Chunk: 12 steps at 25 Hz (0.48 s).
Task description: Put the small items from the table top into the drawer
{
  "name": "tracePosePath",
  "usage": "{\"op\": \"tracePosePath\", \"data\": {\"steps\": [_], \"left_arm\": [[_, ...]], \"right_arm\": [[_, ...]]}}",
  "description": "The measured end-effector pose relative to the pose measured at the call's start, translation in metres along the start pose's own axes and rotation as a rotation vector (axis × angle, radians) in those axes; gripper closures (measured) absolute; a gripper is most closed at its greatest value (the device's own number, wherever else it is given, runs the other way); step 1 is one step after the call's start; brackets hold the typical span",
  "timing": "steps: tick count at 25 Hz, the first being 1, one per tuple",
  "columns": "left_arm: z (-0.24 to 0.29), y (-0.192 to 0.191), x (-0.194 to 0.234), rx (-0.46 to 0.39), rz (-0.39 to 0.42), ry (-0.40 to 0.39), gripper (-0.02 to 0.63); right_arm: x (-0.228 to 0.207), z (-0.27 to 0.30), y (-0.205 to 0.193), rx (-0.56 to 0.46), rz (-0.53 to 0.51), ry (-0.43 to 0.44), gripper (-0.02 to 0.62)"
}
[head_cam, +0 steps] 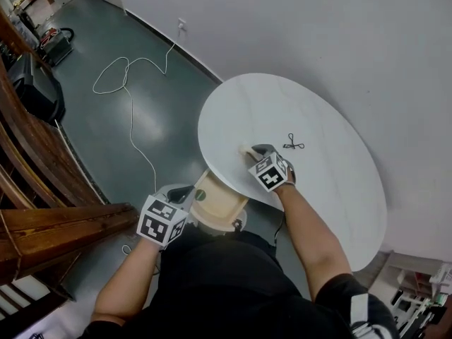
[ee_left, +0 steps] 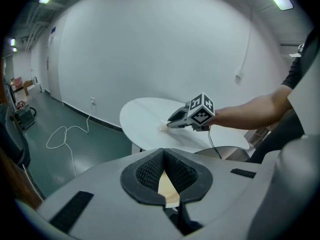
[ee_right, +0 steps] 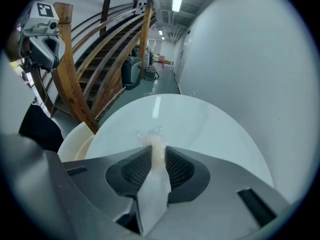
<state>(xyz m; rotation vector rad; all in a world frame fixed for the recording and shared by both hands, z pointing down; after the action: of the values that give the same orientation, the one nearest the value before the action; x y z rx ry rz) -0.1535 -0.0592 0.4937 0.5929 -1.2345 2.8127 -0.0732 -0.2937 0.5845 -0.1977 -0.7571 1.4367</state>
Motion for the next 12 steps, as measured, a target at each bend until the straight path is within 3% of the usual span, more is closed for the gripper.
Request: {"op": "tracePosePath", "data": {"steps": [4, 12], "left_arm": [[0.005, 0.001, 0.002, 0.018, 0.033, -0.031, 0.592], [0.017, -0.003, 0.004, 0.074, 0.107, -0.102, 0.592]], "right_arm": [[0.006, -0.015, 0.007, -0.025, 0.042, -0.022, 0.509], [0.033, -0.047, 0.008, -0.083, 0.239, -0.025, 0.508]]}}
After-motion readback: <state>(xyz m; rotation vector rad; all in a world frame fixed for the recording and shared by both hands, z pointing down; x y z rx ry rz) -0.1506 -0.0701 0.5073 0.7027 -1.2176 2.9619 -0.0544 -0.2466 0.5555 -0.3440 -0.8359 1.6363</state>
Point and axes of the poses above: the fingertips, and each gripper's own axes: z forward along the fingers, x to its left, y out of its top, the point moved 4 cm from there along -z, backward along the fingers, and after that the axes turned 8 degrees about -y, right-handed, at the moved point
